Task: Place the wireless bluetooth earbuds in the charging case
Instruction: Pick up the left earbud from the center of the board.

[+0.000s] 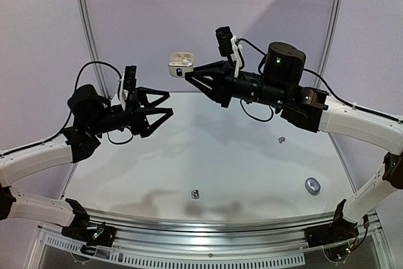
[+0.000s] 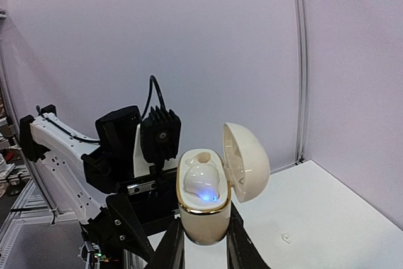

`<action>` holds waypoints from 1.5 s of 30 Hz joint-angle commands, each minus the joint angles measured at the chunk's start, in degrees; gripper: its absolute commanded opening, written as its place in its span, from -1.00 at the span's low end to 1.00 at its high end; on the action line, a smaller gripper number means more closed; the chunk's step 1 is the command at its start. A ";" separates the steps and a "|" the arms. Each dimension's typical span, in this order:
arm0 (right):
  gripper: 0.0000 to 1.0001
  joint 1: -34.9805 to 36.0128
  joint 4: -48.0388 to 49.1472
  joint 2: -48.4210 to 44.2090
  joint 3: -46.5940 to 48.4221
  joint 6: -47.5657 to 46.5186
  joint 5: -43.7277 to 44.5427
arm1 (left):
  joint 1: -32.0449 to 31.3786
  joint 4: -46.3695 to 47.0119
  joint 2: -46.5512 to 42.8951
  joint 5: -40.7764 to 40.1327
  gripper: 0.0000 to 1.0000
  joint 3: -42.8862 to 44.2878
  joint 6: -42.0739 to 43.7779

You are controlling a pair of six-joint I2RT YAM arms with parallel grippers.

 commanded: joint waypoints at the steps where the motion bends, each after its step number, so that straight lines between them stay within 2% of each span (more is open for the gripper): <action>1: -1.00 -2.14 3.53 -3.16 -2.94 -1.38 5.40 | 2.37 -22.13 -1.25 -4.79 0.79 5.26 6.88; 7: -1.00 -4.49 4.48 -5.57 -5.89 -4.49 8.37 | 6.20 -30.86 0.64 -15.61 0.73 9.34 -0.71; 12: -1.00 -5.69 5.03 -6.55 -7.41 -6.36 8.01 | 11.20 -37.88 5.60 -23.31 0.69 13.53 -11.46; 15: -1.00 -6.44 7.15 -6.36 -8.52 -6.10 7.23 | 15.08 -45.21 11.38 -25.77 0.64 16.58 -16.43; 18: -1.00 -6.80 8.44 -5.46 -8.91 -5.98 6.47 | 19.41 -52.03 19.07 -24.85 0.59 19.85 -20.28; 20: -1.00 -6.81 8.62 -4.85 -8.88 -6.18 6.19 | 20.90 -55.37 22.78 -25.46 0.56 22.03 -20.39; 27: -1.00 -6.82 8.94 -2.73 -8.82 -6.72 5.60 | 22.61 -62.10 35.85 -36.09 0.51 30.56 -16.28; 32: -1.00 -6.84 7.29 -1.92 -8.05 -6.94 5.88 | 23.21 -82.59 53.58 -33.69 0.24 49.78 -15.52; 37: -1.00 -6.82 7.87 -2.37 -8.87 -6.68 6.22 | 23.21 -75.26 53.34 -34.70 0.25 48.47 -19.29; 45: -1.00 -6.88 5.39 -0.09 -5.67 -7.34 4.52 | 22.07 -73.87 59.36 -35.44 0.25 51.56 -23.35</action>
